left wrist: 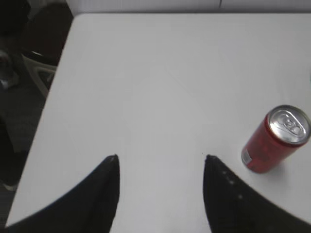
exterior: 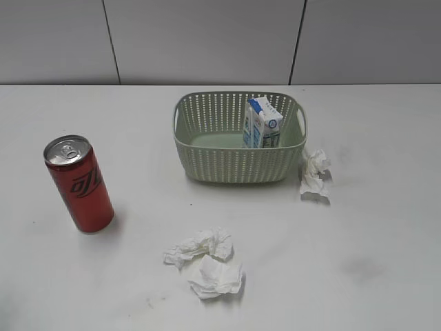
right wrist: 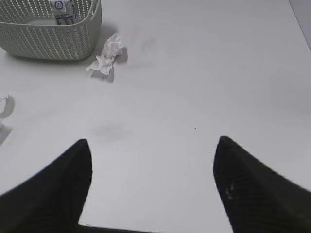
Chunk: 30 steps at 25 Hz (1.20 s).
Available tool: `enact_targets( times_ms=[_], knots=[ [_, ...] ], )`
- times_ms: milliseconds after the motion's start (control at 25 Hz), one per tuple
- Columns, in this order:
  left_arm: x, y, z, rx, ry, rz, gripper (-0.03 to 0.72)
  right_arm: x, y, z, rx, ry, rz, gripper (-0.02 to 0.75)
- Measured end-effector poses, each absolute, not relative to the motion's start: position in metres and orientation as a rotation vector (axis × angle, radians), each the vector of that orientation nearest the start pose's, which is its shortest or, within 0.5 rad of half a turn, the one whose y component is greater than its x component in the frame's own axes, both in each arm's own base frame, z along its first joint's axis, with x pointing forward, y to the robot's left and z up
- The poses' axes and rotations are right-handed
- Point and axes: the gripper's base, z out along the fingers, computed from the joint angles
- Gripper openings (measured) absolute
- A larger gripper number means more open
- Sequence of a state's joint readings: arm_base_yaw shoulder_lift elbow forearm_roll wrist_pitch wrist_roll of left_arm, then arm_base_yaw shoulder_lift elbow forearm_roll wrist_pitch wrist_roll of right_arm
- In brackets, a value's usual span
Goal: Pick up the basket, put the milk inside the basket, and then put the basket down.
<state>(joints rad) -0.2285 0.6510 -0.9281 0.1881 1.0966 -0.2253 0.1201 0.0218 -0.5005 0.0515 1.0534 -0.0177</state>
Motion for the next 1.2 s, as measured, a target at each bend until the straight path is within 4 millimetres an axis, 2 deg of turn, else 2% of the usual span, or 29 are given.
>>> enact_targets(
  times_ms=[160,280,520,760,880,1200],
  knots=[
    [0.084,0.003,0.383,0.018,2.193,0.089,0.418,-0.002,0.004,0.278,-0.143,2.055,0.125,0.592],
    [0.083,0.001,0.382,0.015,2.206,0.058,0.429,-0.002,0.004,0.278,-0.143,2.055,0.125,0.592],
    [0.078,-0.011,0.379,0.048,2.237,-0.113,0.605,-0.002,0.004,0.278,-0.143,2.055,0.125,0.592],
    [0.056,-0.007,0.38,0.155,2.155,-0.097,0.628,-0.002,0.004,0.278,-0.143,2.055,0.125,0.592],
    [0.04,-0.004,0.364,0.164,2.133,-0.094,0.624,-0.002,0.004,0.278,-0.143,2.055,0.125,0.592],
    [0.011,0.001,0.3,0.167,2.132,-0.122,0.587,-0.002,0.004,0.278,-0.143,2.055,0.125,0.592]
  ],
)
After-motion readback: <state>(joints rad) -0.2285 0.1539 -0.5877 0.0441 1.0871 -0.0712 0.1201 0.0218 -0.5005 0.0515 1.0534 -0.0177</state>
